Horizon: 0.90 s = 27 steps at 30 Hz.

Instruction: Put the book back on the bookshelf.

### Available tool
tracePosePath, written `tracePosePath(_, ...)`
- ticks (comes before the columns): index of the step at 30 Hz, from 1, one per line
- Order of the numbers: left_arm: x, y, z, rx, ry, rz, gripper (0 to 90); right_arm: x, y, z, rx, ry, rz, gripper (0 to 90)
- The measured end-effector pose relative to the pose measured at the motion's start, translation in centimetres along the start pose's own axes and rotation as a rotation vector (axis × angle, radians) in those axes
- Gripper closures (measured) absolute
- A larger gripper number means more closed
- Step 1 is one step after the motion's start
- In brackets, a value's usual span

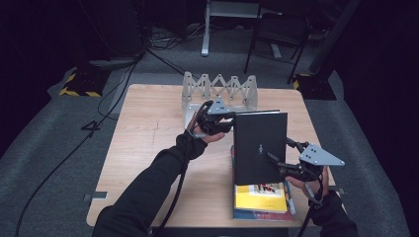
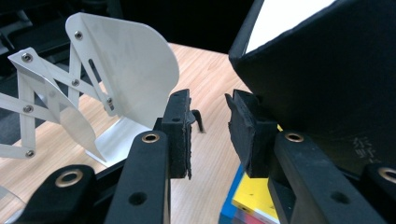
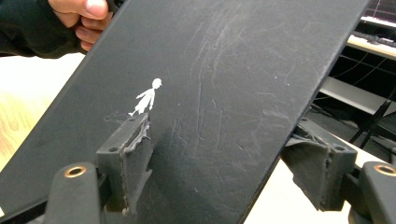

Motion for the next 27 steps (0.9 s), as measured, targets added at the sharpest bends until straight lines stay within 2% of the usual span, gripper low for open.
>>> tracePosePath(3, -0.7, -0.3, 0.8, -0.026, 0.017, -0.006, 66.8, 0.5, -0.1, 0.7, -0.012, 0.004, 0.024, 30.7)
tracePosePath(7, -1.6, -0.9, 1.4, -0.03, 0.023, -0.027, 65.0, 0.8, -0.2, 1.4, -0.022, 0.012, 0.047, 32.7)
tracePosePath(9, -1.9, -1.2, 1.6, -0.02, 0.009, -0.055, 65.0, 0.9, -0.2, 1.7, -0.027, 0.019, 0.057, 33.5)
tracePosePath(13, -2.2, -1.4, 2.0, -0.001, -0.043, -0.076, 62.8, 1.5, -0.3, 2.7, -0.058, 0.052, 0.105, 35.8)
tracePosePath(17, -2.6, -1.5, 2.3, -0.008, -0.033, -0.068, 62.4, 2.1, -0.4, 3.3, -0.086, 0.081, 0.136, 36.3)
tracePosePath(18, -2.9, -1.6, 2.5, -0.016, -0.029, -0.073, 62.3, 2.2, -0.5, 3.7, -0.096, 0.086, 0.141, 38.9)
tracePosePath(22, -3.4, -1.9, 2.8, -0.028, -0.031, -0.086, 61.4, 2.4, -0.4, 4.3, -0.109, 0.082, 0.144, 43.0)
tracePosePath(26, -4.0, -2.1, 3.3, -0.031, -0.043, -0.114, 56.6, 2.6, -0.2, 5.5, -0.125, 0.046, 0.149, 50.8)
tracePosePath(27, -4.1, -2.1, 3.3, -0.037, -0.043, -0.11, 56.6, 2.6, -0.3, 5.6, -0.126, 0.038, 0.149, 52.3)
Point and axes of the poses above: each handheld gripper's, and its own axes: z roughly backward along the jaws, y roughly out of its underside, x roughly to its left, the point moved 8 cm from there along -z, roughly forward along the jaws, and after that the axes turned 1 degree about -y, right-handed, at the moved point
